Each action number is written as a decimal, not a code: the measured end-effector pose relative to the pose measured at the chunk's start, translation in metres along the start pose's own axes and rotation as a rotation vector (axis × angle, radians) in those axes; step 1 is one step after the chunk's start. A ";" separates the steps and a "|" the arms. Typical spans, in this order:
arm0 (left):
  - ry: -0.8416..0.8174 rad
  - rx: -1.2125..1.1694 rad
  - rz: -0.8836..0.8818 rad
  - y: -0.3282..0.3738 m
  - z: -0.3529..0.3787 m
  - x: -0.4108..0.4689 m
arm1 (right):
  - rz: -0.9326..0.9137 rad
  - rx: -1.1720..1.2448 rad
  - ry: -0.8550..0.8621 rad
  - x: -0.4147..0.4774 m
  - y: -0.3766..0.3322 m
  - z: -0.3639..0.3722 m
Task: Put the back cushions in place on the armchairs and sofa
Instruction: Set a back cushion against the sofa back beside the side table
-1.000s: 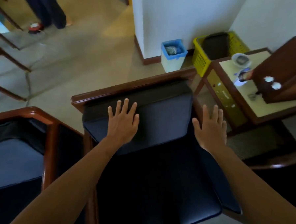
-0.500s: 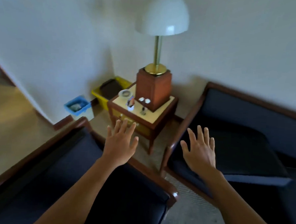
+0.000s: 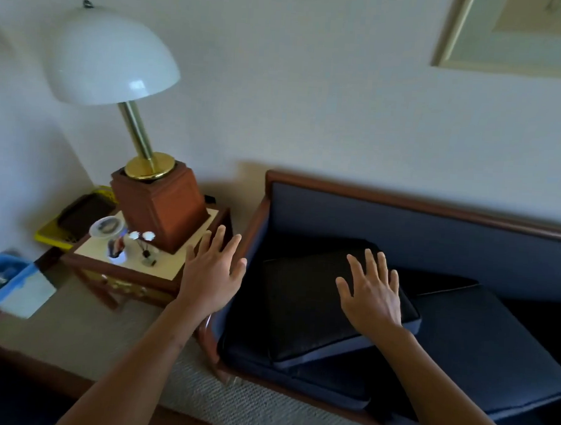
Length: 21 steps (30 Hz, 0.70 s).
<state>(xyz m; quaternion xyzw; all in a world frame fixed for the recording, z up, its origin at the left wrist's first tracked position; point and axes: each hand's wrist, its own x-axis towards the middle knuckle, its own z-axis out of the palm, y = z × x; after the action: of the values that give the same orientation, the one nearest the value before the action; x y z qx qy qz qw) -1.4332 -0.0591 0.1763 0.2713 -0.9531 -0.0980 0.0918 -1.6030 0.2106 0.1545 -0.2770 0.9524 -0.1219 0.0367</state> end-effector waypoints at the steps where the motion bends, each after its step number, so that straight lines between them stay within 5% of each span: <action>1: -0.010 -0.001 0.007 0.009 0.006 0.011 | 0.016 0.001 -0.006 0.010 0.012 -0.002; 12: -0.157 -0.064 -0.020 0.052 0.101 0.178 | 0.144 -0.003 -0.112 0.157 0.096 0.027; 21: -0.309 -0.347 -0.289 0.043 0.210 0.294 | 0.302 0.036 -0.241 0.268 0.140 0.087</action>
<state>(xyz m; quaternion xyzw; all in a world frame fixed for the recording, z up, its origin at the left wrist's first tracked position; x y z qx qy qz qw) -1.7482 -0.1521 0.0198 0.3665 -0.8762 -0.3120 -0.0246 -1.8899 0.1620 0.0342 -0.1426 0.9696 -0.0978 0.1733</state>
